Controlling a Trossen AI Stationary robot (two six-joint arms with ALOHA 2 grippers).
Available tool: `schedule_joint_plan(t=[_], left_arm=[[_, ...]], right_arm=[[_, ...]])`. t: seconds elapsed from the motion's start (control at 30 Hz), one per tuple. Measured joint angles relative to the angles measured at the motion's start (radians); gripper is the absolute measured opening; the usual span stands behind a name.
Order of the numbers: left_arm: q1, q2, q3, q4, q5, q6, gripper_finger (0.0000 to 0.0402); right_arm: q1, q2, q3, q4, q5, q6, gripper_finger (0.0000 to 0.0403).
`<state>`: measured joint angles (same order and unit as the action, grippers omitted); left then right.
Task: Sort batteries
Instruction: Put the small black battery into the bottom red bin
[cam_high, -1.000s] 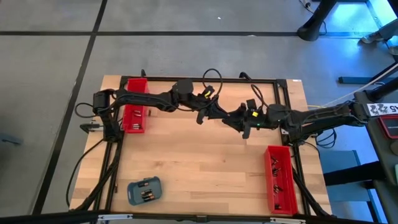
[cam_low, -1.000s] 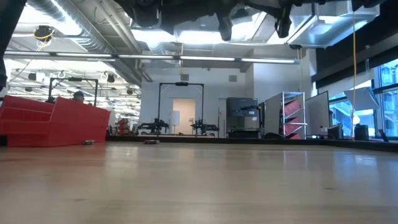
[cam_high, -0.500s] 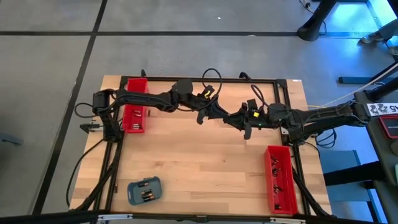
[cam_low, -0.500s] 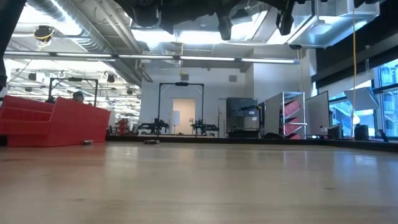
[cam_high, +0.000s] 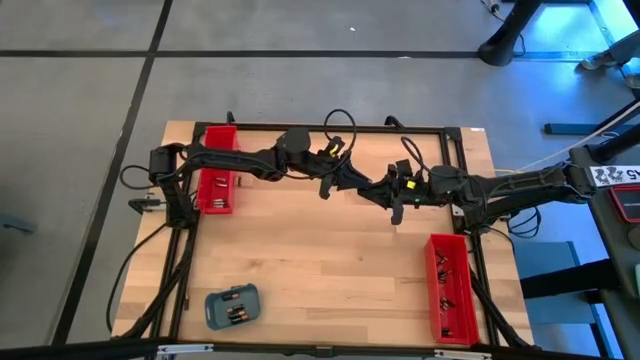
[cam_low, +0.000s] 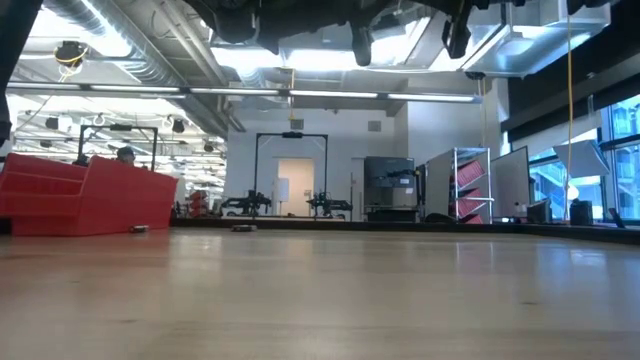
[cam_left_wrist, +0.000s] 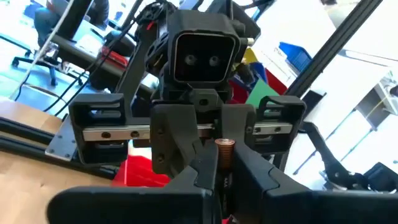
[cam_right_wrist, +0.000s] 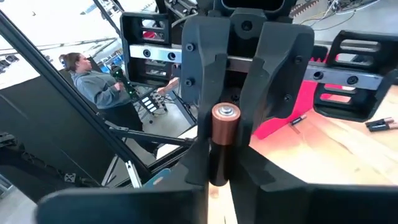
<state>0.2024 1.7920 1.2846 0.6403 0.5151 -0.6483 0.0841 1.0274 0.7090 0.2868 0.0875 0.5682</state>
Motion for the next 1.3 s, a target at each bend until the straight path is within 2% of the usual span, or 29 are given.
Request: schedule_joint_plan(t=[0.2, 0.33, 0.5, 0.67, 0.8, 0.97, 1.17, 1.3], left_arm=[[-0.001, 0.0, 0.0, 0.001, -0.017, -0.005, 0.0052], [0.0, 0.0, 0.0, 0.003, -0.02, -0.006, 0.0081], [0.017, 0.0, 0.0, -0.008, -0.008, -0.016, 0.0119], [0.037, 0.0, 0.0, -0.078, -0.002, -0.032, 0.0138], [0.042, 0.0, 0.0, -0.16, 0.013, -0.033, 0.014], [0.041, 0.0, 0.0, -0.232, 0.026, -0.033, 0.0141], [0.04, 0.0, 0.0, -0.274, 0.027, -0.025, 0.0141], [0.04, 0.0, 0.0, -0.273, 0.027, 0.002, 0.0141]], right_arm=[[0.0, -0.001, 0.0, -0.008, 0.026, 0.007, 0.0027], [0.002, -0.029, 0.013, -0.1, 0.047, 0.016, 0.0027], [0.009, -0.065, 0.139, -0.487, 0.049, 0.055, 0.0027], [0.089, -0.068, 0.315, -0.944, 0.018, 0.084, 0.0027], [0.216, -0.065, 0.372, -1.187, -0.031, 0.208, 0.0027], [0.466, -0.063, 0.33, -1.329, -0.136, 0.467, 0.0027], [0.784, -0.056, 0.224, -1.314, -0.168, 0.864, 0.0027], [0.923, -0.03, 0.161, -1.259, -0.16, 1.058, 0.0027]])
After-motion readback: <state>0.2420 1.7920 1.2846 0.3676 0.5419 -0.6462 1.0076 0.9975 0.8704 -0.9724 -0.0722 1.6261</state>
